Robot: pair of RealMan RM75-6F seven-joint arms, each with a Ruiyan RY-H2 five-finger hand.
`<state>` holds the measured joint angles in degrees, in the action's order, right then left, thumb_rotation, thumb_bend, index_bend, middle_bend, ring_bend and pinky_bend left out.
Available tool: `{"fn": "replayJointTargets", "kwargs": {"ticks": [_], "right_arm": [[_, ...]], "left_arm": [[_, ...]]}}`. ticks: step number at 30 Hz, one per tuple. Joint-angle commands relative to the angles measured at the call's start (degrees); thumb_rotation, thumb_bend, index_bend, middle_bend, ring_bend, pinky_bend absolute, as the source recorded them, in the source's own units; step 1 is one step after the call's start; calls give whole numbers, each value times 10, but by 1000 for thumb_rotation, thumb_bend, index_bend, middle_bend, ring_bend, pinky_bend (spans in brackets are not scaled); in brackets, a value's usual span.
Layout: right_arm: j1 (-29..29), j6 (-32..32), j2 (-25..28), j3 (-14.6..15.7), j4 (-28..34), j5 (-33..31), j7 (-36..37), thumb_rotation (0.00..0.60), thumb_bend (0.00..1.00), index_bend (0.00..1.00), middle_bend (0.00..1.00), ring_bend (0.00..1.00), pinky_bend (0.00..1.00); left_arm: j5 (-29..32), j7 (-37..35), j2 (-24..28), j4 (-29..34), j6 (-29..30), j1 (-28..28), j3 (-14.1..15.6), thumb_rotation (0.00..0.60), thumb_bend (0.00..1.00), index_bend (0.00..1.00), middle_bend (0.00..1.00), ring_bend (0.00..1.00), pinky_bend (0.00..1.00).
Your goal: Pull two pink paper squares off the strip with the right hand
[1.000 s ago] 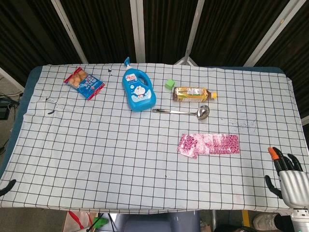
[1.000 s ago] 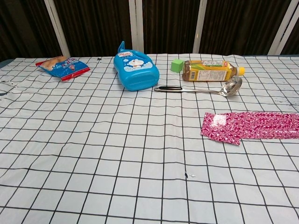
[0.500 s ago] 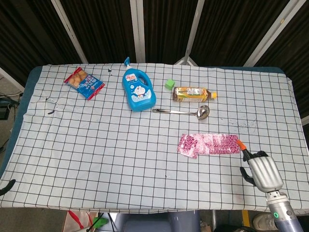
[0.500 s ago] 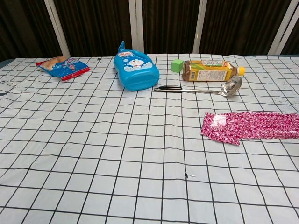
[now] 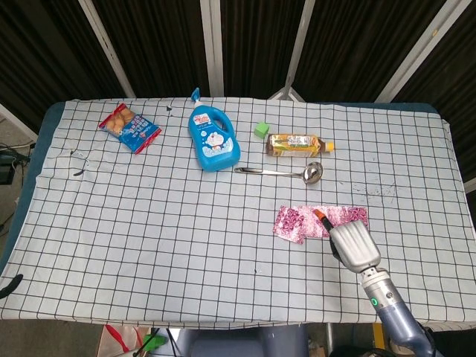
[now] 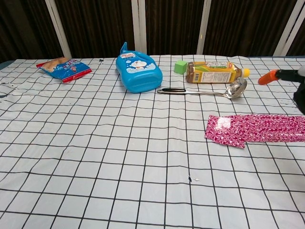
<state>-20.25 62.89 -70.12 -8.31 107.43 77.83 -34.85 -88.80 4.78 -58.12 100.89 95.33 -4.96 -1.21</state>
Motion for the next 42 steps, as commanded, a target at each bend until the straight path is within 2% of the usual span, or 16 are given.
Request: {"fn": "replayJointTargets", "kwargs": {"ticks": [1, 20, 29, 42], "right_arm": [[-29, -30, -34, 5, 0, -37, -61, 600, 847, 167, 845, 869, 695], [-99, -32, -125, 6, -9, -184, -214, 600, 851, 167, 848, 870, 695], [-122, -30, -144, 4, -37, -255, -228, 600, 851, 167, 847, 870, 695], [-141, -33, -144, 22, -58, -289, -217, 600, 851, 167, 848, 874, 695]], "left_arm": [[2, -2, 0, 0, -2, 1, -1, 600, 275, 142, 0, 0, 84], [11, -3, 1, -1, -9, 6, -5, 600, 275, 142, 0, 0, 84], [17, -1, 1, -1, -9, 6, -8, 600, 275, 142, 0, 0, 84], [18, 13, -4, 2, -12, 8, -7, 600, 275, 141, 0, 0, 84]]}}
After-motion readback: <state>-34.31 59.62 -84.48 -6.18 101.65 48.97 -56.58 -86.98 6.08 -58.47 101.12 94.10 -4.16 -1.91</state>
